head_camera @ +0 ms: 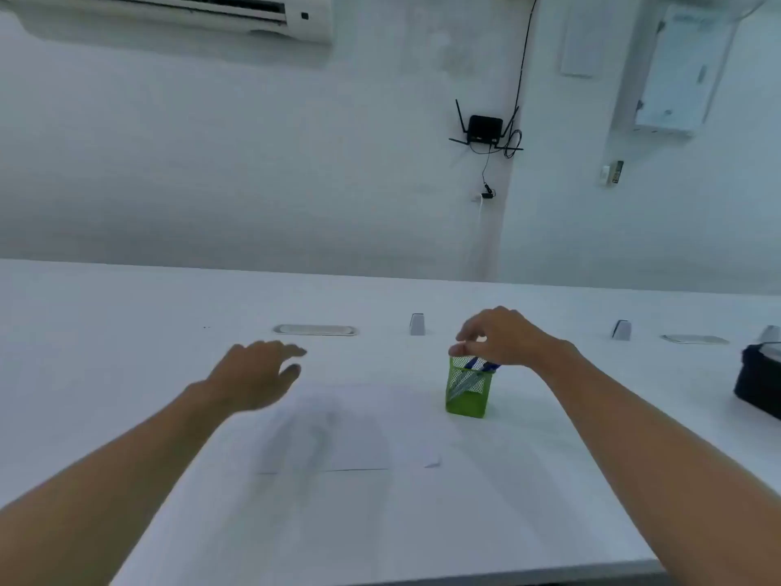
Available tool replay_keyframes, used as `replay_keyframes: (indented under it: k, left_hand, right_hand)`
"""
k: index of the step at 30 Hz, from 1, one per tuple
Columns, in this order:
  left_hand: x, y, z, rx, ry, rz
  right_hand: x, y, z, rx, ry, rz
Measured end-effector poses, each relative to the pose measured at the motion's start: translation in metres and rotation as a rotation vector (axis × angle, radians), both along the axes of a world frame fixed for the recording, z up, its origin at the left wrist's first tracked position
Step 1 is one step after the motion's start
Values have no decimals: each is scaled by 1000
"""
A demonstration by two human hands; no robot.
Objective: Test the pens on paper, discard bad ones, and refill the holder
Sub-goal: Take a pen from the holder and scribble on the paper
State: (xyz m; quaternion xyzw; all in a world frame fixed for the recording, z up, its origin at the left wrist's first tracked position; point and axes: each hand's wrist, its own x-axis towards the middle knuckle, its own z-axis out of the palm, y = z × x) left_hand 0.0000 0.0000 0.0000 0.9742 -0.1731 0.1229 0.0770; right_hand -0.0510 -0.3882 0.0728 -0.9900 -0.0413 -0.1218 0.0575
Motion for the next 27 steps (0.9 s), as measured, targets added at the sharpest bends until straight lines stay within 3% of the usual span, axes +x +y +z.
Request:
replay_keyframes:
  k: [5,12,21,25,27]
  left_hand:
    - [-14,-7,-64,21,118,-42]
    - [-24,-16,-102,-161,70,-18]
    - [-26,-21,-97,-177,64,-11]
    - [-21,-24,-96,-144,44,-7]
    - [-18,-26,-94,-152,36,-15]
  right_hand:
    - [-8,-1,-21,-78,39,-25]
    - [-6,-2,-24,-162,-100,-3]
    - [3,19,-11,-13,-549,57]
    - [8,49,-25,-61,-927,3]
    - [10,67,-37,33,-1041,71]
